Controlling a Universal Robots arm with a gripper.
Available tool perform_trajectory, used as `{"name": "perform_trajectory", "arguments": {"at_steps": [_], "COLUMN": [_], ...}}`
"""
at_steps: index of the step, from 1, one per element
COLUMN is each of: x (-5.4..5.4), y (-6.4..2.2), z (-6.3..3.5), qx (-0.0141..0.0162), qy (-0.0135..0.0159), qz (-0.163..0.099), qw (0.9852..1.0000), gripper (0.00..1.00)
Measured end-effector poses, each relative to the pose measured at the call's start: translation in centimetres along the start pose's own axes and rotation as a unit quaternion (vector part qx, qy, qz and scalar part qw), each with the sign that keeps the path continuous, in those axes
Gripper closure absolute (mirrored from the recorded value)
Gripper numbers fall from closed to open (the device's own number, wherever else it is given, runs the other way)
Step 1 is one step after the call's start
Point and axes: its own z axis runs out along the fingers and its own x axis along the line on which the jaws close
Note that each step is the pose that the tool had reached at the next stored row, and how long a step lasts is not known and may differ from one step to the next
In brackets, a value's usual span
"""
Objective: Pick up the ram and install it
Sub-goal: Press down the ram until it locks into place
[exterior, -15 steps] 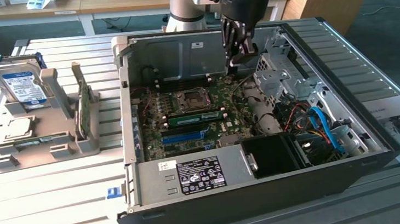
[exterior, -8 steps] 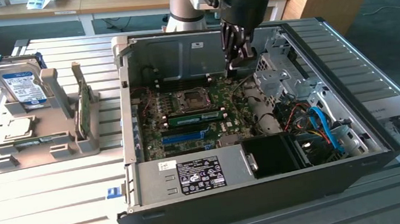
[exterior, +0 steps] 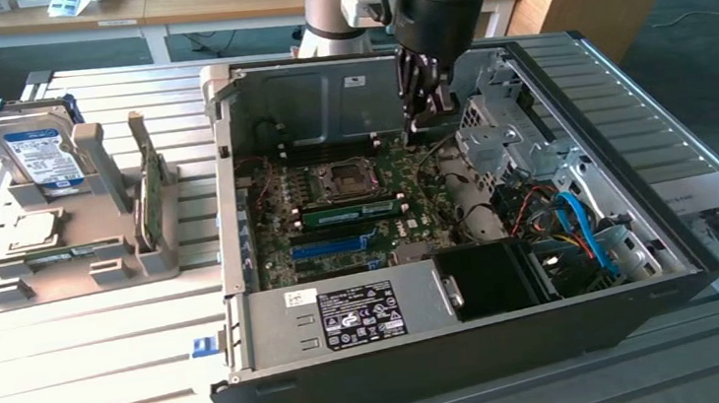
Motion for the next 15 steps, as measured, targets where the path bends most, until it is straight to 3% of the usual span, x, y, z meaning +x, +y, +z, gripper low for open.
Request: {"name": "perform_trajectory", "arguments": {"at_steps": [15], "x": [-0.1], "y": [-0.04], "z": [2.04], "qx": [0.0], "qy": [0.0], "qz": [0.0], "qw": [1.0], "gripper": [0.9]}}
